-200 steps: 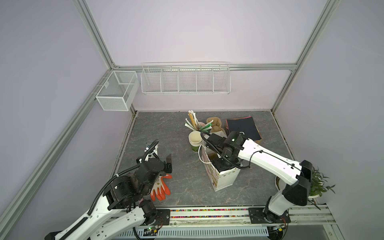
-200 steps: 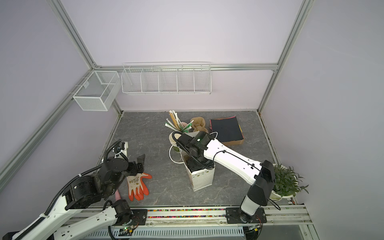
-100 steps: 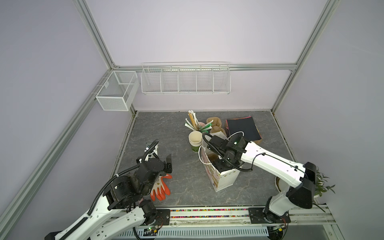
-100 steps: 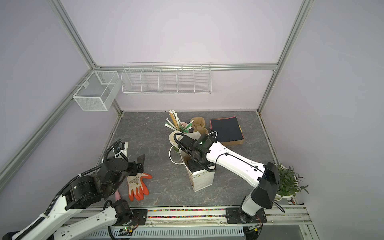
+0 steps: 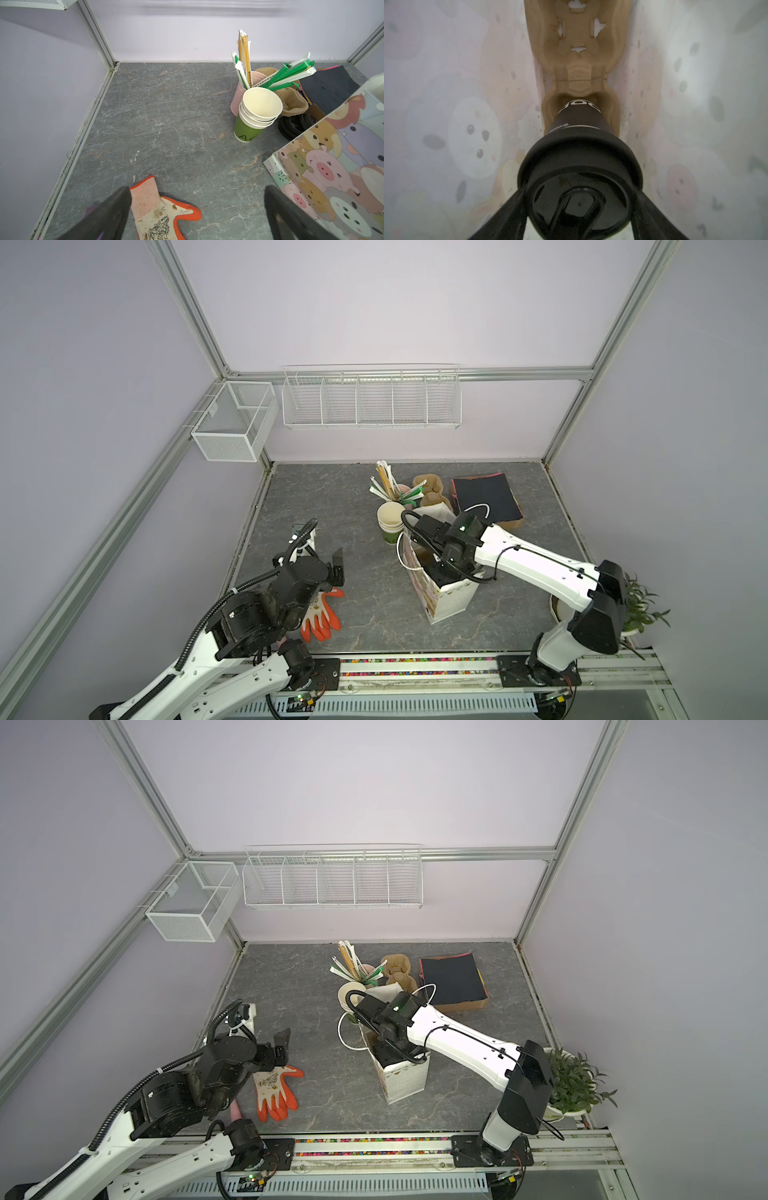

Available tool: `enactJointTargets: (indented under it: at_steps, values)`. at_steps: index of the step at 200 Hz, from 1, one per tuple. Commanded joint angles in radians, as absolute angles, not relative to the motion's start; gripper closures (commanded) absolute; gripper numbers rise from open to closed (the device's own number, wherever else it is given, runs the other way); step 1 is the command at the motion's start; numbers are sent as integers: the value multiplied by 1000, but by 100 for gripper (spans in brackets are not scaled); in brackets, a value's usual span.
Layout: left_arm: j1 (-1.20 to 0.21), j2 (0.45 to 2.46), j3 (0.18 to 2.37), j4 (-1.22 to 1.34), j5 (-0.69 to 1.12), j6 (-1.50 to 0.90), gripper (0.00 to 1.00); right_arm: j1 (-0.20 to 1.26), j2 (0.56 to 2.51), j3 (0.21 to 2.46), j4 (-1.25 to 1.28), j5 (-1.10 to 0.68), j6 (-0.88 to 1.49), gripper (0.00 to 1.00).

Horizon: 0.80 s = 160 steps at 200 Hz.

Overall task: Pack a coffee takeout order
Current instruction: Place the coffee cup in the cup tray.

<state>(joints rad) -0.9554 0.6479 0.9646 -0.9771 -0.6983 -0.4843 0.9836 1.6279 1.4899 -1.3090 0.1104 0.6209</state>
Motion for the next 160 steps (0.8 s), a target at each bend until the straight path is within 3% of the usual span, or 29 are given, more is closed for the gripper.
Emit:
enactJointTargets:
  at_steps: [1, 160]
  values:
    - [-950, 639, 960, -992, -699, -473, 0, 986, 1624, 1461, -1287, 85, 623, 27]
    - [-950, 643, 960, -992, -698, -471, 0, 972, 1641, 1354, -1182, 39, 619, 27]
